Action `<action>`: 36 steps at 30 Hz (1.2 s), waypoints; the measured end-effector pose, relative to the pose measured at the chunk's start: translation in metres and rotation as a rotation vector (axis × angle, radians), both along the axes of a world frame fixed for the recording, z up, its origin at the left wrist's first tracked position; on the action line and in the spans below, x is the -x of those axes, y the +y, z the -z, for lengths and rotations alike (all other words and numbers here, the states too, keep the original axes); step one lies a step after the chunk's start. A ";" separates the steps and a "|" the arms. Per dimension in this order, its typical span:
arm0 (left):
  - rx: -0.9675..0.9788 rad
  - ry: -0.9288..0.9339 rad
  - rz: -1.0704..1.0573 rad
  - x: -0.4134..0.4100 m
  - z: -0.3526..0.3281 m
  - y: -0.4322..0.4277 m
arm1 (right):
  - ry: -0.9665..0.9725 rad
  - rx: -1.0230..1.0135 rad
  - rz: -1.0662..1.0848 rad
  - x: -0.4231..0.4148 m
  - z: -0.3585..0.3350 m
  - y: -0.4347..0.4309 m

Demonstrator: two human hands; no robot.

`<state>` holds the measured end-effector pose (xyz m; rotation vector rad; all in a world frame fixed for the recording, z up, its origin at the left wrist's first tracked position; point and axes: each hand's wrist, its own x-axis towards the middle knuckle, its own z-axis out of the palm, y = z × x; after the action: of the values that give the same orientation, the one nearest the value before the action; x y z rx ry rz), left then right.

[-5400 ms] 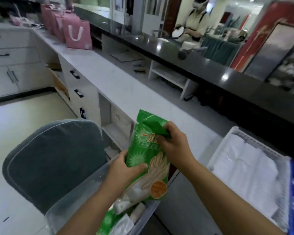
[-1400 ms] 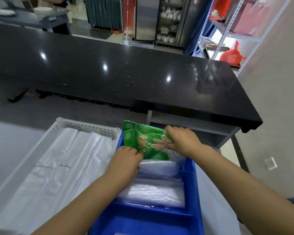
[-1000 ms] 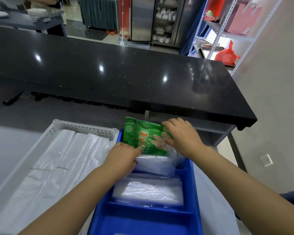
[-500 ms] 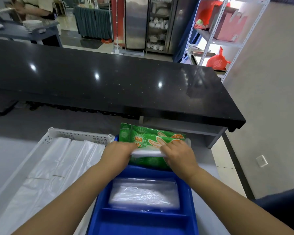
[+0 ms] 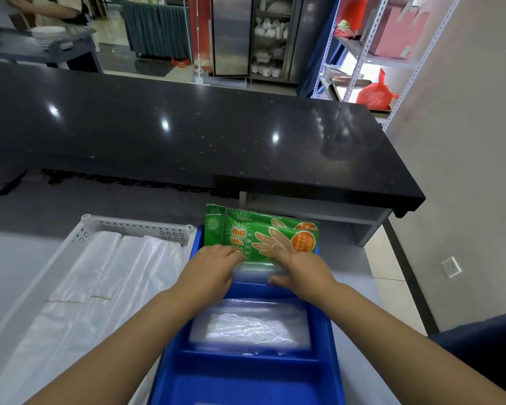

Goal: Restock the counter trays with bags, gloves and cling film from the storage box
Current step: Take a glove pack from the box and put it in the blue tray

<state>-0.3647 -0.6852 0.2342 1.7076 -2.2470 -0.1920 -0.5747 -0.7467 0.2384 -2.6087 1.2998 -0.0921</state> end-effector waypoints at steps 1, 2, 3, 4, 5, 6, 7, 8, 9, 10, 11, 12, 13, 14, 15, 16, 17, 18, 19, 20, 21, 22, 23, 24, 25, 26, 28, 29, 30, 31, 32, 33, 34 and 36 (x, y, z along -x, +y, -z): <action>-0.021 -0.043 0.012 0.002 0.003 -0.001 | -0.019 0.028 0.022 0.004 -0.001 0.000; -0.041 -0.078 0.016 0.002 0.006 -0.002 | -0.056 0.050 0.056 0.009 -0.004 0.000; -0.058 -0.094 0.010 0.003 0.008 -0.003 | -0.106 0.074 0.094 0.014 -0.006 0.000; -0.076 -0.096 -0.002 0.004 0.009 -0.004 | -0.153 0.105 0.131 0.019 -0.008 -0.001; -0.091 -0.086 -0.014 0.005 0.009 -0.005 | -0.190 0.147 0.160 0.023 -0.010 0.000; -0.109 -0.076 -0.024 0.007 0.010 -0.006 | -0.222 0.189 0.167 0.025 -0.010 0.001; -0.133 -0.065 -0.033 0.009 0.010 -0.008 | -0.250 0.225 0.144 0.026 -0.010 0.004; -0.164 -0.054 -0.046 0.010 0.010 -0.009 | -0.265 0.248 0.101 0.025 -0.008 0.007; -0.196 -0.042 -0.060 0.011 0.010 -0.009 | -0.258 0.255 0.047 0.023 -0.006 0.010; -0.223 -0.039 -0.073 0.011 0.009 -0.010 | -0.221 0.245 -0.001 0.021 -0.003 0.013; -0.230 -0.050 -0.086 0.011 0.008 -0.010 | -0.167 0.213 -0.022 0.019 0.001 0.015; -0.211 -0.077 -0.098 0.010 0.006 -0.011 | -0.114 0.164 -0.012 0.018 0.004 0.015; -0.174 -0.120 -0.109 0.008 0.004 -0.012 | -0.063 0.119 0.014 0.018 0.008 0.014; -0.140 -0.174 -0.114 0.006 0.001 -0.013 | -0.006 0.083 0.031 0.017 0.010 0.012; -0.122 -0.237 -0.112 0.003 -0.002 -0.013 | 0.037 0.055 0.027 0.017 0.011 0.011; -0.123 -0.303 -0.106 0.001 -0.004 -0.013 | 0.068 0.032 0.013 0.016 0.011 0.010; -0.126 -0.343 -0.104 -0.002 -0.005 -0.013 | 0.086 0.022 0.001 0.015 0.012 0.009; -0.115 -0.342 -0.115 -0.004 -0.005 -0.012 | 0.085 0.035 -0.004 0.015 0.012 0.009; -0.074 -0.293 -0.137 -0.006 -0.006 -0.011 | 0.059 0.069 0.001 0.016 0.011 0.009; -0.010 -0.220 -0.159 -0.007 -0.008 -0.011 | -0.001 0.114 0.020 0.019 0.009 0.008; 0.055 -0.154 -0.177 -0.008 -0.011 -0.011 | -0.083 0.157 0.051 0.022 0.007 0.008; 0.120 -0.097 -0.194 -0.009 -0.013 -0.013 | -0.169 0.197 0.091 0.026 0.005 0.007; 0.176 -0.059 -0.221 -0.009 -0.016 -0.015 | -0.243 0.235 0.136 0.030 0.004 0.006; 0.217 -0.041 -0.263 -0.009 -0.017 -0.019 | -0.298 0.259 0.187 0.034 0.004 0.005; 0.232 -0.028 -0.318 -0.008 -0.018 -0.022 | -0.338 0.261 0.248 0.038 0.006 0.002; 0.212 -0.006 -0.372 -0.008 -0.018 -0.026 | -0.369 0.241 0.319 0.042 0.008 0.000; 0.126 0.059 -0.467 -0.007 -0.017 -0.034 | -0.417 0.161 0.448 0.044 0.012 -0.005; 0.074 0.101 -0.507 -0.006 -0.016 -0.037 | -0.434 0.126 0.483 0.043 0.014 -0.008; 0.035 0.148 -0.537 -0.005 -0.014 -0.040 | -0.443 0.106 0.496 0.042 0.016 -0.010; 0.023 0.189 -0.557 -0.004 -0.014 -0.042 | -0.445 0.094 0.495 0.040 0.016 -0.013; 0.031 0.220 -0.567 -0.003 -0.014 -0.043 | -0.443 0.089 0.487 0.038 0.016 -0.015; 0.045 0.239 -0.570 -0.003 -0.014 -0.043 | -0.439 0.090 0.475 0.037 0.015 -0.017; 0.061 0.251 -0.564 -0.004 -0.014 -0.042 | -0.432 0.097 0.463 0.037 0.014 -0.019; 0.076 0.262 -0.544 -0.006 -0.012 -0.040 | -0.416 0.109 0.448 0.037 0.013 -0.021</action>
<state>-0.3582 -0.7252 0.2461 2.0395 -1.5235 -0.1864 -0.6114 -0.7681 0.2258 -2.1585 1.7102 -0.7510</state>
